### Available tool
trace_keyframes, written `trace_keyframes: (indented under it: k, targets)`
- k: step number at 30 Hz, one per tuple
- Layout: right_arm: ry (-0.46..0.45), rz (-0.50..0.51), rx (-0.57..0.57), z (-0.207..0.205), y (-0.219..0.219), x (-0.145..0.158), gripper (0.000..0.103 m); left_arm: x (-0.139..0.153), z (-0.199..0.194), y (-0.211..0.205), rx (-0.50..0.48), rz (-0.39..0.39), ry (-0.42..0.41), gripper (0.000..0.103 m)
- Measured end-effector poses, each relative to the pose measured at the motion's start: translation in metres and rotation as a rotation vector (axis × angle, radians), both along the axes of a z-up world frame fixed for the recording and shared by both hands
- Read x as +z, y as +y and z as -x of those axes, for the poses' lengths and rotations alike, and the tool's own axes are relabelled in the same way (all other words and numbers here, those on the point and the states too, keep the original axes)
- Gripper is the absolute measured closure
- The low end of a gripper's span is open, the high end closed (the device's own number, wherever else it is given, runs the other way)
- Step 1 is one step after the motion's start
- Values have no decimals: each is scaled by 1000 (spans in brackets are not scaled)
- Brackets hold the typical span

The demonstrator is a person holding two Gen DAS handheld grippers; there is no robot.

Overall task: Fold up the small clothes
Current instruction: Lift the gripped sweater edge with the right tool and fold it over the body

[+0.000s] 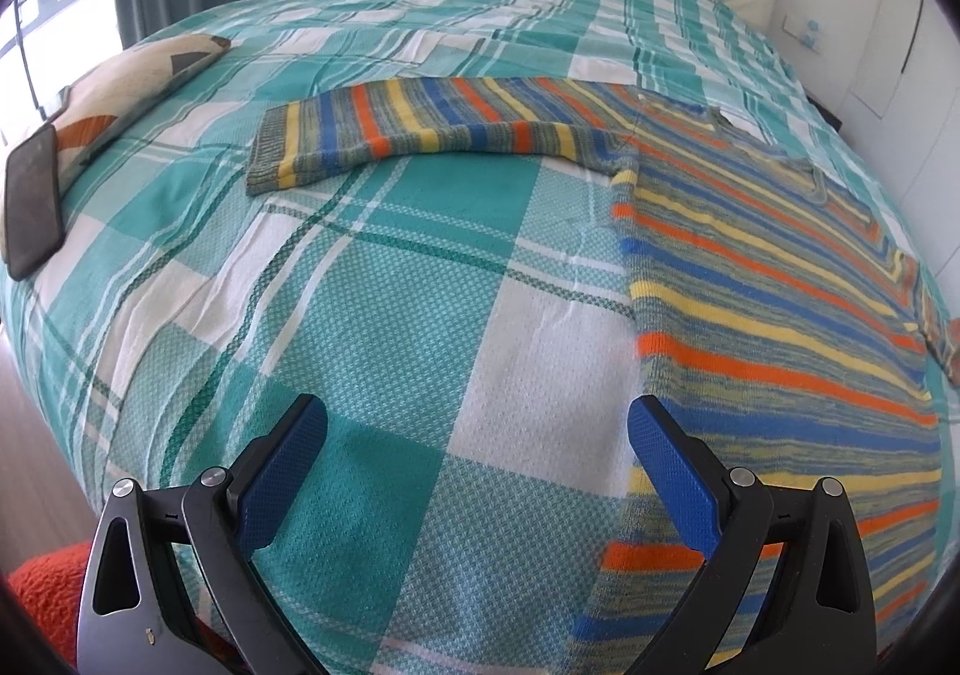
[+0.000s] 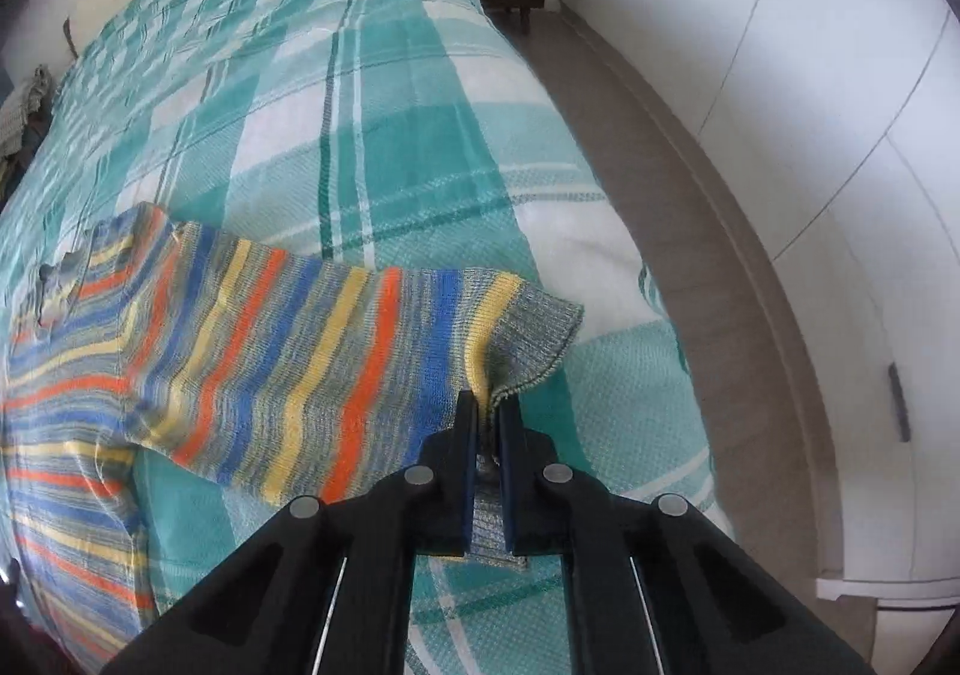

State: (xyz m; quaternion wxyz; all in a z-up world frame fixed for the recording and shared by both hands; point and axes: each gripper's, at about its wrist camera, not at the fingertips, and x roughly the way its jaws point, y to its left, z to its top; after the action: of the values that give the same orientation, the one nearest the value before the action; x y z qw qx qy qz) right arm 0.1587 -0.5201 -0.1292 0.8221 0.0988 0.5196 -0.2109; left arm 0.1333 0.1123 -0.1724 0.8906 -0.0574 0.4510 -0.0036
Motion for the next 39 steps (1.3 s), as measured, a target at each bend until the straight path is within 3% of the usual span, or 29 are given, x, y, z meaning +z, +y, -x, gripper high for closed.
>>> trace_keyframes:
  k: [2, 3, 7, 10, 11, 12, 14, 19, 23, 25, 26, 27, 29, 31, 33, 35, 37, 38, 39]
  targets:
    - [-49, 72, 97, -17, 39, 35, 97, 1, -2, 1, -5, 11, 1, 2]
    - [-87, 45, 147, -27, 58, 51, 97, 1, -2, 1, -5, 16, 0, 2]
    - [-215, -229, 360, -78, 149, 88, 97, 2, -5, 9, 19, 28, -3, 2]
    - [-268, -519, 496, -116, 208, 82, 91, 1, -5, 17, 46, 44, 3, 2]
    - [-249, -601, 523, -129, 226, 70, 66, 1, -5, 20, 53, 51, 5, 2]
    - [-223, -648, 526, -141, 238, 59, 34, 1, -4, 22, 59, 57, 7, 2]
    - [-233, -711, 503, -151, 246, 47, 31, 1, -3, 26, 66, 70, 10, 2]
    - [-230, -725, 416, -150, 218, 37, 31, 1, -7, 28, 57, 91, 17, 2]
    - [-83, -742, 326, -142, 192, -10, 31, -1, -10, 26, 55, 93, 27, 2]
    - [56, -557, 251, -133, 178, -43, 37, -1, -9, 25, 53, 87, 25, 2]
    - [110, -433, 206, -127, 168, -55, 52, -1, -8, 25, 53, 86, 24, 2]
    - [105, -360, 173, -120, 158, -56, 57, -1, -7, 26, 53, 85, 23, 2]
    - [-5, -348, 129, -104, 142, -41, 56, -1, -7, 26, 54, 85, 24, 2]
    - [-101, -435, 165, -92, 139, -24, 56, -1, -8, 25, 49, 84, 26, 2]
    - [-145, -572, 264, -88, 149, -16, 48, -2, -10, 22, 47, 80, 27, 2]
    - [-129, -657, 346, -85, 168, -23, 41, -3, -10, 18, 45, 65, 27, 2]
    - [-49, -587, 357, -84, 180, -43, 40, -4, -8, 15, 39, 44, 25, 2]
    - [-2, -512, 342, -81, 186, -55, 44, -4, -6, 14, 37, 32, 22, 2]
    - [4, -458, 342, -77, 187, -60, 59, -3, -4, 15, 34, 23, 19, 2]
